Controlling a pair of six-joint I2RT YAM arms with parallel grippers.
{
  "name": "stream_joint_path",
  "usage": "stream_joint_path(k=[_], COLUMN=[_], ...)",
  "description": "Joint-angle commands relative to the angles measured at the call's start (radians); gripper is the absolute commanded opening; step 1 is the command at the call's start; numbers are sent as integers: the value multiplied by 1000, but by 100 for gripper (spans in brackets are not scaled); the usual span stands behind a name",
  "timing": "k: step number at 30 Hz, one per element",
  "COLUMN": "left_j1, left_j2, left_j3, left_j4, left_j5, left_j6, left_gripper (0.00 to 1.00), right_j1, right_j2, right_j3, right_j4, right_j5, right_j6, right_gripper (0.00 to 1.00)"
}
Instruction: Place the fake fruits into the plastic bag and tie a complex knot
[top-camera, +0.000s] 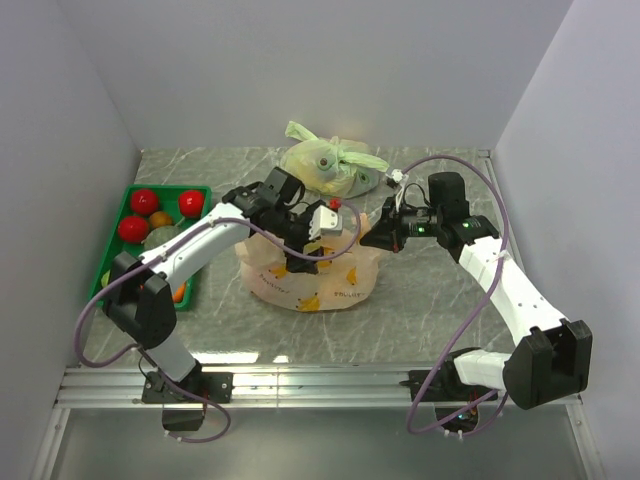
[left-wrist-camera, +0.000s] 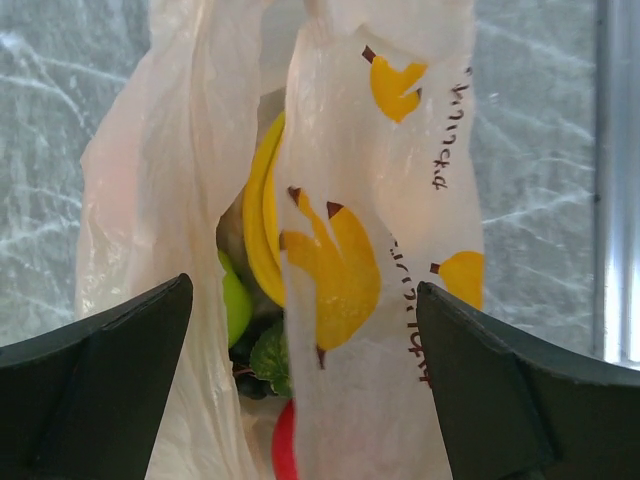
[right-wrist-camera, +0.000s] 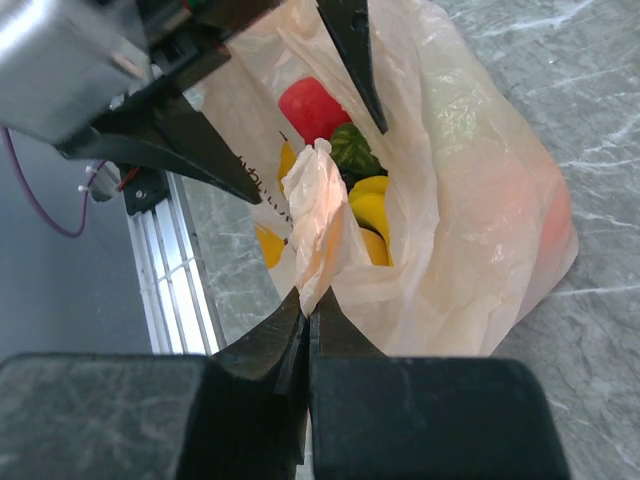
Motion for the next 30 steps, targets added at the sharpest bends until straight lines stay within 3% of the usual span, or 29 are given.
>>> stream_joint_path(k=[1,6,17,20,26,30], left_j1=[-41,-67,-61,-39,8,11], left_j2=[-86,-180,-158,-122,-28,38], left_j3=[-82,-219,-219,-182,-58,56], left_j4=[179,350,427,366,96,-130], left_j5=[-107,-224,-249,-189,21,159], left_j6=[-49,-17,50,59,88,165], left_gripper=[99,99,99,99,99,74], right_j1=[5,5,3,3,2,0], right_j2=[-12,-9,-9,-15,-15,-10], right_j3=[18,11,7,7,7,10], right_j4=[3,9,-19,-27,-24,-8], right_j5=[-14,-18,-61,-63,-61,-57], right_j6=[-17,-11,-37,-45,-43,-36], right_gripper=[0,0,0,0,0,0])
